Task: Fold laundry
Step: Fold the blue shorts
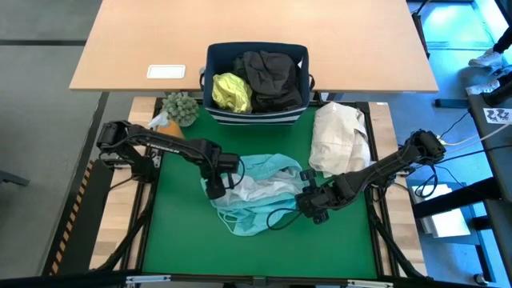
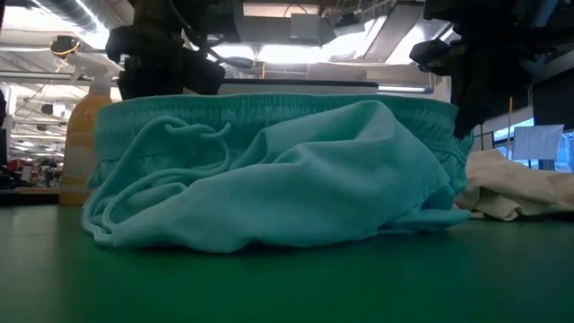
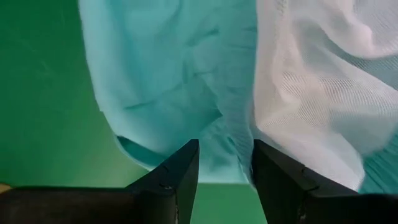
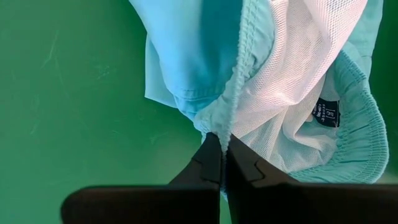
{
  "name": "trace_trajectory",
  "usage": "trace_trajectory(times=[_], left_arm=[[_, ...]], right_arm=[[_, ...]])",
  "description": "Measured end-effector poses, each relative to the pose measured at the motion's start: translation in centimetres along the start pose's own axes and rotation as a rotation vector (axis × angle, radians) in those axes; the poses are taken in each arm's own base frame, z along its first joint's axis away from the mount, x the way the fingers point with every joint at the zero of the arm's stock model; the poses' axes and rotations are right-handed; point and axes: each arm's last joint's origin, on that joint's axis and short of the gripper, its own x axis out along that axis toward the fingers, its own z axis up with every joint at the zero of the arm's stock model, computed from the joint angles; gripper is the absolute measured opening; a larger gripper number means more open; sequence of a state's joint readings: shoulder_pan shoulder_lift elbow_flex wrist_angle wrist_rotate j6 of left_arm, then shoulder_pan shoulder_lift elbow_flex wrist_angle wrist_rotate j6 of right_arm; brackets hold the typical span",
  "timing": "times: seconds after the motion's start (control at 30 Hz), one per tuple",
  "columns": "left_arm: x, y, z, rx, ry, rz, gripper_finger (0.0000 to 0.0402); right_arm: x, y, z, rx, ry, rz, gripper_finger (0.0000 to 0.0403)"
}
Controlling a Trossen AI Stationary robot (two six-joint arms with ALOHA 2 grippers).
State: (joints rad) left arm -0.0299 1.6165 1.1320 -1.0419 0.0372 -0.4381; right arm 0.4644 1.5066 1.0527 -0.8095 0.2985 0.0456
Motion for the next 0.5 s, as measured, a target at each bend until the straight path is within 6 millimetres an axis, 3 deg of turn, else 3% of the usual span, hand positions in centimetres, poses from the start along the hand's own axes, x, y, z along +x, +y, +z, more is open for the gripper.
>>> trace_trajectory(times=[0.17, 0.4, 0.5], left_arm=[[0.05, 0.08, 0.24, 0.002, -0.018, 0.006, 0.0122], [0.05, 0.1, 0.44, 0.059, -0.049, 0.032, 0.0015], [0.03, 0.26, 0.45, 0.075, -0.06, 0.075, 0.0005]], right_arm=[[0.0, -0.01, -0.01, -0.001, 0.001, -0.004, 0.0001], [0.0, -0.07, -0.04, -0.026, 0.003, -0.023, 0.0001], [0.0, -0.08, -0.1, -0.033, 0.009, -0.027, 0.0001]])
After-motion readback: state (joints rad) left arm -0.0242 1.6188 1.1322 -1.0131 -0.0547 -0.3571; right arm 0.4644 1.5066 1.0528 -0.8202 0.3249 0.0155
